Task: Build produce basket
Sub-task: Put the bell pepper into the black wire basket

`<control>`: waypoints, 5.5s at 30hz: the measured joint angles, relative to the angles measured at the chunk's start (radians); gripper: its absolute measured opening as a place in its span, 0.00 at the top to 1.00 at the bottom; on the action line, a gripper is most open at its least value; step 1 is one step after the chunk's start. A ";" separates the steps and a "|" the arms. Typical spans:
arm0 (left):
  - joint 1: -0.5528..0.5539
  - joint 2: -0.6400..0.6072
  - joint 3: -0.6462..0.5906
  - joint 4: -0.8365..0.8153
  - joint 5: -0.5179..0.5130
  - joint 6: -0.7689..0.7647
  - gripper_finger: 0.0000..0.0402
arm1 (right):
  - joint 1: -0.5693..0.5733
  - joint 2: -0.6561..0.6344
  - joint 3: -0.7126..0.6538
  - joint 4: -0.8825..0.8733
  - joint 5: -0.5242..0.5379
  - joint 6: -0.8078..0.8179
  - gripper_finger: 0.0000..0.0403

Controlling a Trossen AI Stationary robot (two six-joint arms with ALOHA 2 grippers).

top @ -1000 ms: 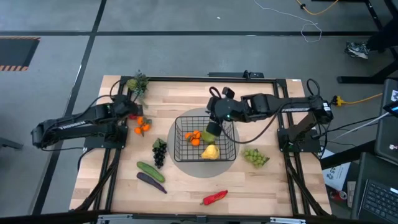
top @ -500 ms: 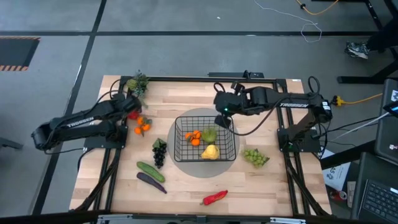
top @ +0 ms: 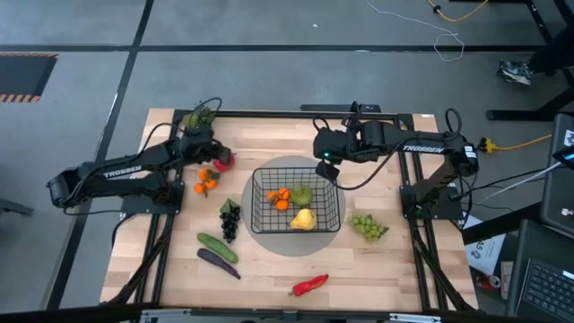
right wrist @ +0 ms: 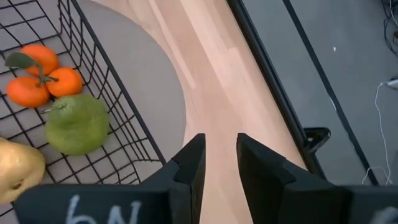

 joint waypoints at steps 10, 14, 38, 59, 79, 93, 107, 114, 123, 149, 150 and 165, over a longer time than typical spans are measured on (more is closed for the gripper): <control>-0.084 -0.027 0.080 -0.386 -0.192 -0.183 1.00 | -0.001 0.000 0.000 -0.078 0.000 0.057 0.77; -0.092 0.012 0.084 -0.511 -0.203 -0.304 1.00 | -0.011 0.000 0.000 -0.077 0.000 0.055 0.77; -0.106 0.337 0.226 -0.013 -0.065 0.090 1.00 | -0.038 -0.001 0.000 -0.214 0.062 0.121 0.77; 0.069 0.681 0.519 -0.176 0.042 0.223 1.00 | -0.264 -0.085 0.000 -0.271 0.078 0.159 0.77; -0.084 1.210 1.244 -0.291 0.506 0.445 1.00 | -0.263 -0.085 0.000 -0.280 0.034 0.135 0.77; -0.030 1.090 1.350 -0.880 0.263 0.671 1.00 | -0.263 -0.189 0.000 -0.282 -0.023 0.131 0.77; 0.101 0.960 1.219 -1.146 0.251 0.672 1.00 | -0.293 -0.258 0.000 -0.280 -0.109 0.093 0.77; 0.101 0.657 0.978 -1.084 0.248 0.652 1.00 | -0.363 -0.219 0.000 -0.139 -0.226 -0.055 0.77; 0.086 0.256 0.574 -0.827 0.247 0.429 1.00 | -0.481 -0.085 0.000 0.144 -0.513 -0.239 0.77; 0.006 -0.072 0.278 -0.603 0.170 0.242 1.00 | -0.589 0.463 0.000 0.257 -0.717 -0.338 0.77; 0.006 -0.072 0.277 -0.604 0.169 0.242 1.00 | -0.589 0.468 0.000 0.248 -0.717 -0.338 0.77; 0.006 -0.072 0.277 -0.606 0.143 0.243 1.00 | -0.639 0.473 0.000 -0.124 -0.586 -0.340 0.77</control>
